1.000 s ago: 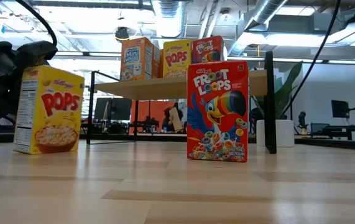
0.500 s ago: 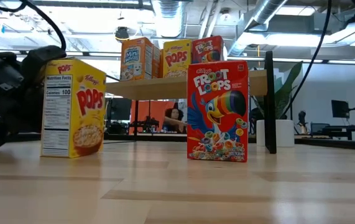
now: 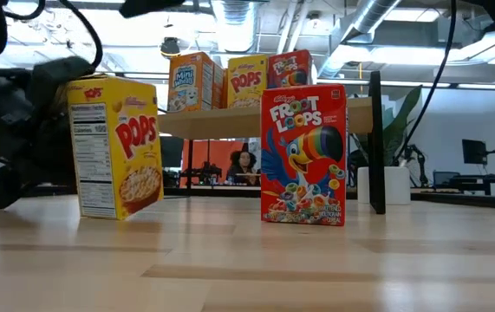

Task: Stack cereal on shelf
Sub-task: Put the yellow cereal box aligned with the other orange cereal box on the shelf

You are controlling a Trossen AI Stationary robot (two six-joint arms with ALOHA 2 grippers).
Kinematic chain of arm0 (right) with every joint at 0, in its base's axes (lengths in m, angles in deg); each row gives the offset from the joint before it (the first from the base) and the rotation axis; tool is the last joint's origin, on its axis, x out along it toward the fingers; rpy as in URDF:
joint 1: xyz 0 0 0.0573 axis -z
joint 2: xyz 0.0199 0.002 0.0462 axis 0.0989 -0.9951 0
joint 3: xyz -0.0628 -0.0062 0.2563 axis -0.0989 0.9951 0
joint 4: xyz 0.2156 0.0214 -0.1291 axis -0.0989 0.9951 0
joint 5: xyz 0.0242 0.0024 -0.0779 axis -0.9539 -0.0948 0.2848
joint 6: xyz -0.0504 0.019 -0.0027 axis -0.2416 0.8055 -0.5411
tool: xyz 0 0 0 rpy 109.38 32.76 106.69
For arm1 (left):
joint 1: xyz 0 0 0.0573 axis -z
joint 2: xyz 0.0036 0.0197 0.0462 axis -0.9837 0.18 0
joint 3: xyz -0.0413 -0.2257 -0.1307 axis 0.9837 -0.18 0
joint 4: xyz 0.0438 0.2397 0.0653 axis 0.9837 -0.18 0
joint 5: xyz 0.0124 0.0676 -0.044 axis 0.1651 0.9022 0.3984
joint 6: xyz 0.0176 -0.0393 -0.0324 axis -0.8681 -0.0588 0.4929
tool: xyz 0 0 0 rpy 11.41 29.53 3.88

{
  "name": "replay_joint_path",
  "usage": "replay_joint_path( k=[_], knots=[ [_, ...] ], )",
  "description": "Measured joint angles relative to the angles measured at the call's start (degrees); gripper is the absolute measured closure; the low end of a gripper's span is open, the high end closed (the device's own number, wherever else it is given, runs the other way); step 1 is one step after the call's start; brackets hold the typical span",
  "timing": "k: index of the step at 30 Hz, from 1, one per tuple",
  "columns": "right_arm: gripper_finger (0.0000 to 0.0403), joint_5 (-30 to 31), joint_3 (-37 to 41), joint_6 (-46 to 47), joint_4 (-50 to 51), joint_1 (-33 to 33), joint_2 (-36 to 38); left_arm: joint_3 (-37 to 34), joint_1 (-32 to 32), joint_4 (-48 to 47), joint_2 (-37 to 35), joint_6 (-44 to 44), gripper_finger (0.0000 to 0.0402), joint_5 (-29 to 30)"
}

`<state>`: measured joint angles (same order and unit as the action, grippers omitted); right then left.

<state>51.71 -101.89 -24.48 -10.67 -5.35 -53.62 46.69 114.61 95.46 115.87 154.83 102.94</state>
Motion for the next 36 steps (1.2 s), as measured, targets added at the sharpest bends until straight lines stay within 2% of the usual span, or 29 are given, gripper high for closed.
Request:
replay_joint_path(
  k=[9, 12, 16, 22, 25, 30, 36],
  knots=[
    [0.0067, 0.2, 0.0, -1.0, -0.1, 0.7, 0.1, 0.0, 0.0, 0.2, -5.0, -5.8, 0.0392, 2.5],
    [0.0069, 0.0, 0.0, -1.1, 0.7, 1.0, 0.1, 0.0, 0.0, -0.4, -6.5, -7.6, 0.0362, 2.4],
    [0.0067, -0.9, 0.0, -4.5, 1.1, 1.1, 0.1, 0.0, 0.0, -0.5, -7.6, -9.5, 0.0297, 0.8],
    [0.0062, -2.4, 0.0, -6.9, 0.1, 2.1, 0.1, 0.0, 0.0, -4.3, -7.6, -5.0, 0.0195, -0.6],
    [0.0066, -3.7, 0.0, -8.6, 0.9, 3.1, 0.1, 0.0, 0.0, -5.8, -7.6, -3.3, 0.0159, -0.7],
    [0.007, -5.2, 0.0, -13.1, 1.4, 4.1, 0.1, 0.0, -0.7, -6.5, -7.6, -3.2, 0.0129, -0.7],
    [0.0071, -7.6, -0.2, -13.1, 0.3, 4.8, -1.7, 0.0, -1.9, -6.5, -7.6, -3.2, 0.0127, -0.8]
  ],
)
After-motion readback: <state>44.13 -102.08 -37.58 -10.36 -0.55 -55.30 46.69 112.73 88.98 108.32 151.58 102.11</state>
